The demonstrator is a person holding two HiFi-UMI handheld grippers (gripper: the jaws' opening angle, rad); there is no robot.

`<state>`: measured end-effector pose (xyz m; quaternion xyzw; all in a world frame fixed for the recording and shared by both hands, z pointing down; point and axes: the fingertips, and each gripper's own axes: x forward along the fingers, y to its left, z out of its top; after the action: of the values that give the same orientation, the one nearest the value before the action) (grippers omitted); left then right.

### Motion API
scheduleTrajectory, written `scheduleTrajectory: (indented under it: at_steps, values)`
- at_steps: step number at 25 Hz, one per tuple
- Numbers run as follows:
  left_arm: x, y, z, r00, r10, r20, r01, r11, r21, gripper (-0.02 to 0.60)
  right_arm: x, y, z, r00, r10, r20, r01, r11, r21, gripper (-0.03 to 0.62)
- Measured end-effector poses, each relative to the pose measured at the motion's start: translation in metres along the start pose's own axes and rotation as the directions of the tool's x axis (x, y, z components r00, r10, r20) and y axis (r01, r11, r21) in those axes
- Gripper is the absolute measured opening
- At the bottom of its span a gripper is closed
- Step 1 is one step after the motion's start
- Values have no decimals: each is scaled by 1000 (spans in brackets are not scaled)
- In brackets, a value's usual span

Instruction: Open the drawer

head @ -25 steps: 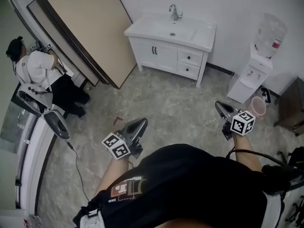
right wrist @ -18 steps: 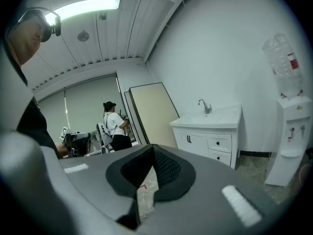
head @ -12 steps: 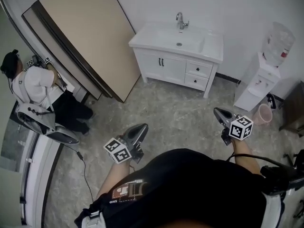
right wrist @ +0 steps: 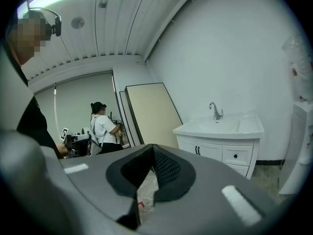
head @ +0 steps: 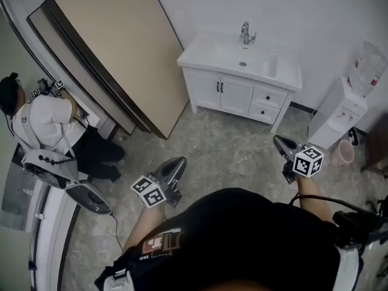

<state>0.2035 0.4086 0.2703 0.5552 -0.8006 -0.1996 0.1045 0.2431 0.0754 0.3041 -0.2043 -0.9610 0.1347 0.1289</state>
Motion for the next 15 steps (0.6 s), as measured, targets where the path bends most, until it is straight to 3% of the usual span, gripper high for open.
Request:
scheduleTrajectory:
  at_steps: [7,15]
  values:
    - [-1,52,28,998,64,18,-64,998,-6,-5,61,-19,23,999,19,-28,-20,1000,-10,-2]
    - [52,98,44,986,157,60,-158,987,5,-3,139,-82,46,989,135,-65,-136,991,-13,-3]
